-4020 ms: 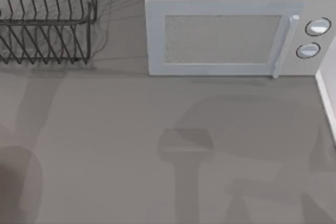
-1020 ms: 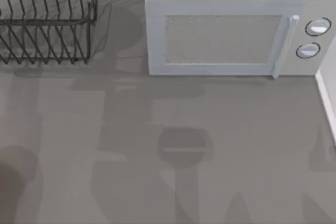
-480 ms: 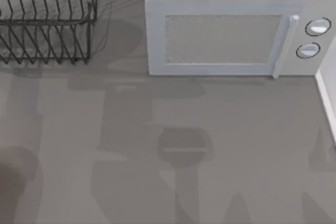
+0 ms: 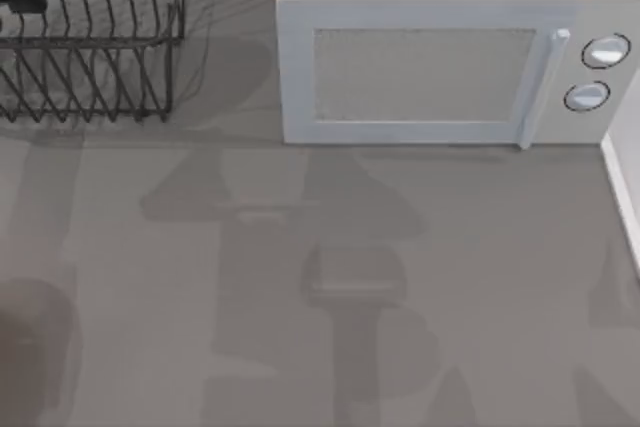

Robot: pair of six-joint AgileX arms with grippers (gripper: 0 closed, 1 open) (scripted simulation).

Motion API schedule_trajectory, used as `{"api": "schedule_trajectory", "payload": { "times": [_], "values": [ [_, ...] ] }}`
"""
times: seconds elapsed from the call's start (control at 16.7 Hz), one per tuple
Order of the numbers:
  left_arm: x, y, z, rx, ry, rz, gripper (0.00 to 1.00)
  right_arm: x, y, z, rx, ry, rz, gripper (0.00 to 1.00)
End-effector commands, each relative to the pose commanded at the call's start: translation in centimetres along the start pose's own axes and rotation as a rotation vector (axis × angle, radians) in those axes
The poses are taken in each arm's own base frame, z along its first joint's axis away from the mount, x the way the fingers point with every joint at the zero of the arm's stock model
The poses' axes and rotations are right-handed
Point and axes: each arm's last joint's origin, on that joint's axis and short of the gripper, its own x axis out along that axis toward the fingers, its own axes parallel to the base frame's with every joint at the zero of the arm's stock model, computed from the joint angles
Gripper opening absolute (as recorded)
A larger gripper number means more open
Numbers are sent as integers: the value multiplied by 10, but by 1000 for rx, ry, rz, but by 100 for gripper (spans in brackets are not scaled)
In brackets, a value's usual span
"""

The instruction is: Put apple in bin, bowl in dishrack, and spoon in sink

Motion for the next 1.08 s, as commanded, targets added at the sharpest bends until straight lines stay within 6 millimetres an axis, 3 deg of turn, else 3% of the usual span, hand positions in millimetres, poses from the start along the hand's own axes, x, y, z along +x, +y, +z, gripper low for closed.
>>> {"api": "schedule_trajectory", "payload": {
  "times": [0.3, 0.48, 0.84, 1.08],
  "values": [
    [-77, -9, 35, 20, -90, 10, 100, 0, 0, 0, 0, 0, 0, 100],
    [-113, -13, 36, 27, -115, 5, 100, 0, 0, 0, 0, 0, 0, 100],
    [-181, -20, 7, 12, -126, 8, 100, 0, 0, 0, 0, 0, 0, 100],
    [-215, -23, -38, 0, -119, 13, 100, 0, 0, 0, 0, 0, 0, 100]
  ]
}}
